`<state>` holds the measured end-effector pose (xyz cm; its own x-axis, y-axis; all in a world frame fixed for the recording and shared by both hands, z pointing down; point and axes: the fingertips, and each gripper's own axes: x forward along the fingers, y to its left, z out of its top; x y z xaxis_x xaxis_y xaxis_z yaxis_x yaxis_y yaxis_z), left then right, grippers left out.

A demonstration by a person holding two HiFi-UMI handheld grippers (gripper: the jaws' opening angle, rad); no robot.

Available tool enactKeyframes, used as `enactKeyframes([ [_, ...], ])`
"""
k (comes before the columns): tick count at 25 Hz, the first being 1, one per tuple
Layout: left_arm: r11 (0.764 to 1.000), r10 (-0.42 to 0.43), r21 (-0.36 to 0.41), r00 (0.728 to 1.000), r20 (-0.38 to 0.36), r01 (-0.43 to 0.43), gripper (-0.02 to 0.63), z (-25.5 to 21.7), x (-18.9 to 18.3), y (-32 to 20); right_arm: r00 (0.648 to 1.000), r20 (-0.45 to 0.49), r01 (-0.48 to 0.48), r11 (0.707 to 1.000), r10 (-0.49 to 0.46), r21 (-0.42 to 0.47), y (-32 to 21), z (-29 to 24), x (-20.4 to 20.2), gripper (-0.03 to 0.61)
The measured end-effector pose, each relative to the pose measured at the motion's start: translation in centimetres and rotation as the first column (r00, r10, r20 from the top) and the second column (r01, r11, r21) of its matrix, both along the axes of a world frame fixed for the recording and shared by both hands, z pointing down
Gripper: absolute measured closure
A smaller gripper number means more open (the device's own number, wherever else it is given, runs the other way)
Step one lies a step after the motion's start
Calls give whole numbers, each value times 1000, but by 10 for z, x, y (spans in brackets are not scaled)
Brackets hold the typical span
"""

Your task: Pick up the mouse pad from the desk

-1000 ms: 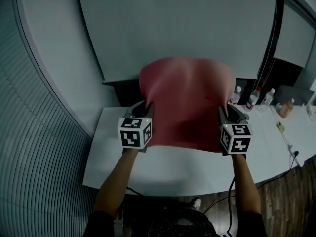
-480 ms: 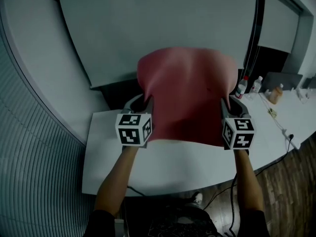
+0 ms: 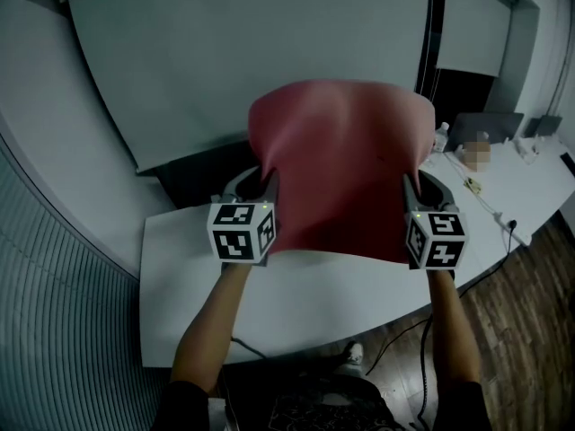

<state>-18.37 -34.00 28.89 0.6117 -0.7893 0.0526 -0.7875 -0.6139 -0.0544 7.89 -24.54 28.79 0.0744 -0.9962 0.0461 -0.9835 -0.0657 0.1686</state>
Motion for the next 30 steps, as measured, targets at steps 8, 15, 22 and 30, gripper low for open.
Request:
enactKeyframes([
  [8, 996, 89, -1, 996, -15, -89, 537, 0, 46, 9, 996, -4, -89, 996, 89, 0, 31, -2, 38, 495],
  [15, 987, 161, 5, 986, -30, -161, 537, -3, 88, 21, 986, 4, -165, 986, 165, 2, 60, -6, 70, 495],
  [22, 975, 224, 5, 973, -46, -224, 537, -2, 118, 31, 972, -7, -235, 972, 235, 5, 88, -8, 94, 495],
  [30, 962, 273, 9, 961, -50, -273, 537, 1, 148, 43, 958, -8, -286, 958, 287, 12, 112, -6, 116, 495],
])
